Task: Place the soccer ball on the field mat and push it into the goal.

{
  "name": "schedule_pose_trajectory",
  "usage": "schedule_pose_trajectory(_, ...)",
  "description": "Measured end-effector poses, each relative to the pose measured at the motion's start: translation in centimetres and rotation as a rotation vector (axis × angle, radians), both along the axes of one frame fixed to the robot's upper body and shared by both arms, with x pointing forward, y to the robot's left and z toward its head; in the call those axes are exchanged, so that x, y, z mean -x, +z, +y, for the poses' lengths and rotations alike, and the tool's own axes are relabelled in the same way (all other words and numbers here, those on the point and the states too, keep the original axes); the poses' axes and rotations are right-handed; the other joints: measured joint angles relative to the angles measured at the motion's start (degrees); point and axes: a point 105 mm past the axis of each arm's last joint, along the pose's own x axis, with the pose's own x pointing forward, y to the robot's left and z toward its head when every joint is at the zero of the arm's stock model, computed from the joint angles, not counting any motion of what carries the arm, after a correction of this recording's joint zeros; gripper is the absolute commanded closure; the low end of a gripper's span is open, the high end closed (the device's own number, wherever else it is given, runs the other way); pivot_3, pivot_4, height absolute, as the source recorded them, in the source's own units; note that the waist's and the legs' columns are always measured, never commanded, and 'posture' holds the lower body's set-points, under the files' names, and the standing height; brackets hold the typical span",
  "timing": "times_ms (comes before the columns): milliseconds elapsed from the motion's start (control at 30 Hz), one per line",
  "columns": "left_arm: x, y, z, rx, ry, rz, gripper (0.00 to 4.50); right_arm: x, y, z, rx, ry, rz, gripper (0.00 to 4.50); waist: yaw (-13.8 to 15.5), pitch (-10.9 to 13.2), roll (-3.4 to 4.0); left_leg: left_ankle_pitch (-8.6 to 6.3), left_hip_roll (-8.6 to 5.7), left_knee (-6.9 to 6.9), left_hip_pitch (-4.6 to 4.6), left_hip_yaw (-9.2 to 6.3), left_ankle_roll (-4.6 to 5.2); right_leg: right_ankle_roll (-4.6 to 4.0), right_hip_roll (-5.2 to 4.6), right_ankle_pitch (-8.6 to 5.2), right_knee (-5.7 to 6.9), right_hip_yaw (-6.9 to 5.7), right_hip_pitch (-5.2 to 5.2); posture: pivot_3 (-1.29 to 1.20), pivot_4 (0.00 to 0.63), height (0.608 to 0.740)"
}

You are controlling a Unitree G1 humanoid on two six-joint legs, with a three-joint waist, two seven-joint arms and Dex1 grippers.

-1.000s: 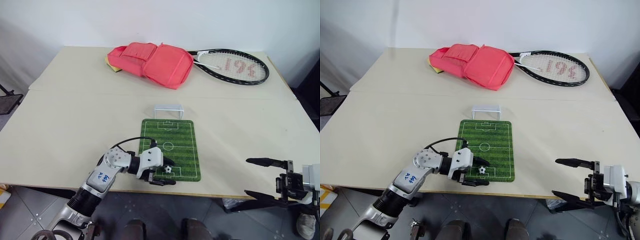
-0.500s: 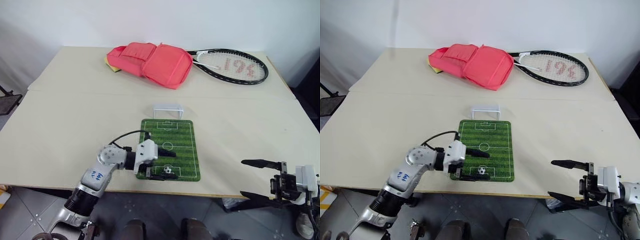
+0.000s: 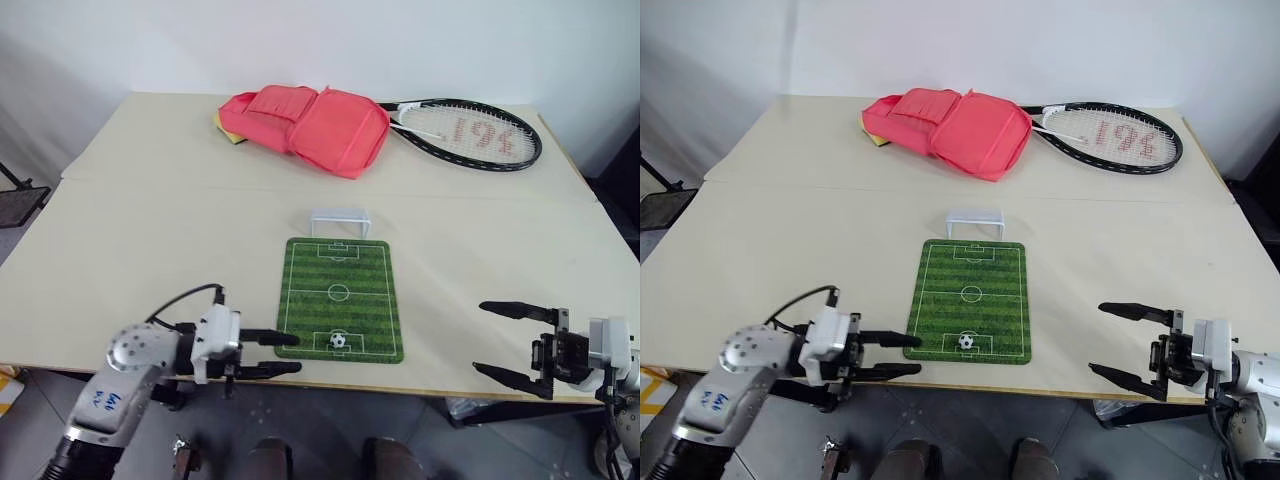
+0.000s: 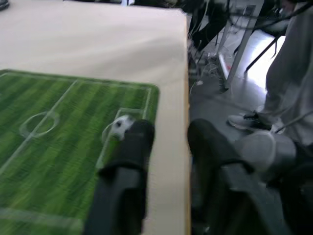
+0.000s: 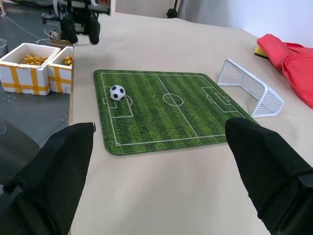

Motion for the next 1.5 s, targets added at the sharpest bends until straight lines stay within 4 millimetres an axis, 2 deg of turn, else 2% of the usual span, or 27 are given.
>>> schedule_pose_trajectory(67, 0.3, -0.5, -1.0, 0.014, -0.021, 0.018, 4.42, -0.1, -0.3, 0.1, 0.000, 0.007, 0.009, 0.00, -0.2, 0.0, 0.02, 0.00, 0.00, -0.02, 0.01, 0.01, 0.00, 0.00, 0.00, 0.00, 0.01, 0.00, -0.01, 0.00, 0.150, 0.740)
schedule_pose_trajectory(167, 0.5, -1.0, -2.1, 0.016, -0.038, 0.044, 4.47, -0.1, -0.6, -0.1, 0.007, 0.004, 0.023, 0.00, -0.3, 0.0, 0.07, 0.00, 0.01, -0.03, 0.03, 0.03, 0.00, -0.01, 0.01, 0.00, 0.01, 0.01, -0.02, 0.00, 0.150, 0.740)
schedule_pose_trajectory(333, -0.1, -1.9, -5.3, 0.037, -0.039, 0.114, 4.47, 0.5, -1.0, 0.0, 0.041, 0.032, 0.039, 0.00, -0.1, -0.1, 0.13, 0.01, 0.00, 0.02, 0.05, 0.03, 0.01, 0.01, 0.01, 0.00, -0.01, 0.04, -0.01, 0.00, 0.150, 0.740)
schedule_pose_trajectory(467, -1.2, -2.9, -5.2, -0.007, 0.007, 0.143, 4.47, 0.8, -1.4, -0.1, 0.035, 0.029, 0.056, 0.00, -0.3, -0.1, 0.15, 0.01, 0.00, 0.02, 0.05, 0.07, 0.01, 0.01, 0.01, 0.00, 0.00, 0.07, -0.01, 0.00, 0.150, 0.740)
schedule_pose_trajectory(800, -3.8, -3.2, -6.0, -0.028, 0.047, 0.132, 4.47, 1.7, -1.7, 0.4, 0.012, 0.030, 0.049, 0.00, -0.1, -0.1, 0.15, 0.01, -0.01, 0.16, 0.03, 0.06, 0.01, 0.01, 0.01, 0.00, -0.07, 0.08, -0.01, 0.00, 0.150, 0.740)
schedule_pose_trajectory(867, -4.8, -3.1, -6.3, -0.027, 0.064, 0.104, 4.47, 1.9, -2.0, 0.6, 0.006, 0.022, 0.053, 0.00, 0.0, -0.1, 0.16, 0.01, -0.01, 0.16, 0.03, 0.05, 0.01, 0.01, 0.01, 0.00, -0.06, 0.07, -0.01, 0.00, 0.150, 0.740)
schedule_pose_trajectory(933, -7.5, -2.7, -6.6, -0.029, 0.133, 0.047, 4.47, 1.5, -2.0, 0.9, -0.039, -0.041, 0.030, 0.00, 0.1, -0.1, 0.15, 0.01, -0.01, 0.32, -0.01, 0.04, 0.00, 0.01, 0.01, 0.01, -0.03, 0.06, -0.02, 0.00, 0.150, 0.740)
schedule_pose_trajectory(1033, -11.5, -0.6, -7.2, 0.015, 0.219, -0.061, 4.47, 0.2, -1.4, 1.3, -0.111, -0.166, -0.037, 0.00, 0.0, -0.1, 0.14, 0.00, -0.04, 0.52, -0.11, 0.05, 0.02, 0.11, 0.00, 0.06, -0.04, 0.07, -0.02, 0.00, 0.150, 0.740)
schedule_pose_trajectory(1133, -13.6, 1.3, -7.5, 0.048, 0.249, -0.131, 4.47, -0.8, -0.9, 1.5, -0.161, -0.258, -0.064, 0.00, -0.2, -0.1, 0.14, -0.01, -0.04, 0.47, -0.09, 0.07, 0.04, 0.12, 0.01, 0.07, -0.02, 0.08, -0.05, 0.00, 0.150, 0.740)
schedule_pose_trajectory(1233, -14.8, 2.5, -7.0, 0.065, 0.276, -0.178, 4.47, -1.5, -0.3, 1.7, -0.189, -0.313, -0.084, 0.00, -0.3, -0.1, 0.15, -0.01, -0.04, 0.32, -0.10, 0.09, 0.04, 0.12, 0.01, 0.07, 0.16, 0.08, -0.11, 0.00, 0.150, 0.740)
schedule_pose_trajectory(1333, -15.4, 3.2, -4.9, 0.061, 0.318, -0.211, 4.47, -2.0, 0.0, 1.6, -0.198, -0.345, -0.089, 0.00, -0.3, -0.1, 0.15, -0.01, -0.04, 0.27, -0.10, 0.11, 0.04, 0.12, 0.01, 0.07, 0.13, 0.08, -0.11, 0.00, 0.150, 0.740)
schedule_pose_trajectory(1400, -15.1, 3.7, -3.1, 0.062, 0.338, -0.222, 4.47, -2.6, 0.4, 1.4, -0.213, -0.369, -0.105, 0.00, -0.4, -0.1, 0.15, -0.01, -0.03, 0.24, -0.09, 0.11, 0.04, 0.12, 0.01, 0.07, 0.12, 0.08, -0.11, 0.00, 0.150, 0.740)
schedule_pose_trajectory(1500, -13.5, 4.6, -0.5, 0.101, 0.324, -0.228, 4.47, -3.3, 1.1, 0.8, -0.235, -0.408, -0.130, 0.00, -0.4, -0.1, 0.15, -0.01, -0.01, 0.24, -0.09, 0.10, 0.04, 0.12, 0.01, 0.06, 0.13, 0.08, -0.11, 0.00, 0.150, 0.740)
